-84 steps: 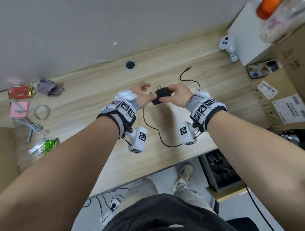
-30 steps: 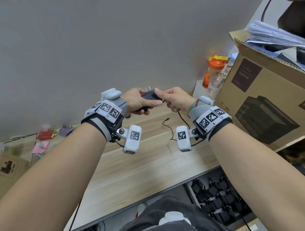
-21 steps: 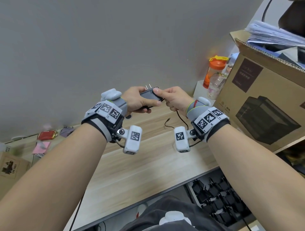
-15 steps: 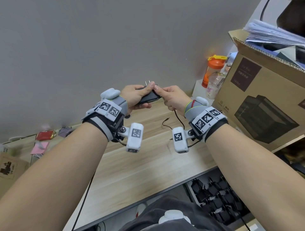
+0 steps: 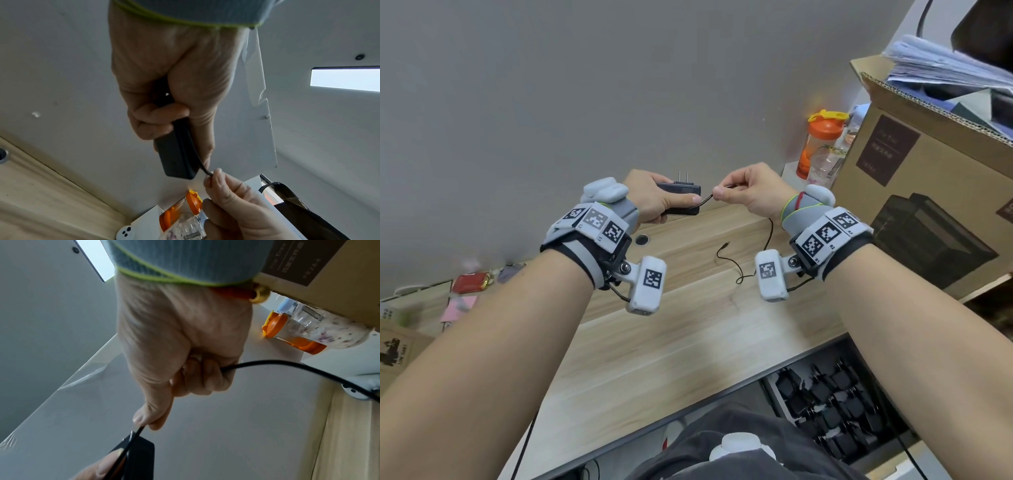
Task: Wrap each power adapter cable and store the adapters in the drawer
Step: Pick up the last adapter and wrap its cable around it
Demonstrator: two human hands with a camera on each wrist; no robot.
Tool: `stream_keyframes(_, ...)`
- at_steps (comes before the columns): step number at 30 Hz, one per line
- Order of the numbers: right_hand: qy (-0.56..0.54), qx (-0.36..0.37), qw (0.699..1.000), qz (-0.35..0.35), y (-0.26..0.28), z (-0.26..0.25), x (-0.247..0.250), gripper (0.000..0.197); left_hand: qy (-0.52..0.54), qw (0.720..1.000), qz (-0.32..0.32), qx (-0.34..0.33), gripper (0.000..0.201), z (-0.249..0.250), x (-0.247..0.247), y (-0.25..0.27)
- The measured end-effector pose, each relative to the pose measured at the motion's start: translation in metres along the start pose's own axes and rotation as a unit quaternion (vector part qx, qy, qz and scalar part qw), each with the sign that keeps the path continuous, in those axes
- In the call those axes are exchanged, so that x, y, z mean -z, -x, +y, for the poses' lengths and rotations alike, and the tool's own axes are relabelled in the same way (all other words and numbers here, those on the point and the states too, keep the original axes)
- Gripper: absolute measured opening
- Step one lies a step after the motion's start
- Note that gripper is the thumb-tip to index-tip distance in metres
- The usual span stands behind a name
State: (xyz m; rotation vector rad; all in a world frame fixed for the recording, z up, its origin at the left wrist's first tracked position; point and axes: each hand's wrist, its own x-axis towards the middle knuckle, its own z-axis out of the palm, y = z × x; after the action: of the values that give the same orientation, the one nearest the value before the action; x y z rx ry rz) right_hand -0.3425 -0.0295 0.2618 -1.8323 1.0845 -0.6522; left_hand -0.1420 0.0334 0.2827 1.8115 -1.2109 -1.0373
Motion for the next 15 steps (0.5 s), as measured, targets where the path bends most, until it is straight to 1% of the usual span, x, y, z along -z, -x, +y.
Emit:
stream_keyframes(3,0.019,0.020,1.000,0.011,-0.003,-0.001,0.001,0.016,-0.019,1.000,-0.009,-0.005,0.042,0.002,-0.002,0.000)
stream_keyframes(8,0.007,0.045,0.998,0.039,-0.007,-0.010,0.004,0.016,-0.039,0.999,-0.015,-0.002,0.040,0.006,-0.002,-0.001)
stream_keyframes(11,0.029,0.058,0.997,0.046,-0.011,-0.013,0.007,0.014,-0.038,0.999,-0.010,0.003,0.040,0.006,0.000,-0.002)
stream_keyframes(15,0.078,0.050,0.994,0.058,-0.015,-0.011,0.009,0.016,-0.031,0.999,0.002,0.012,0.039,0.004,-0.002,-0.002)
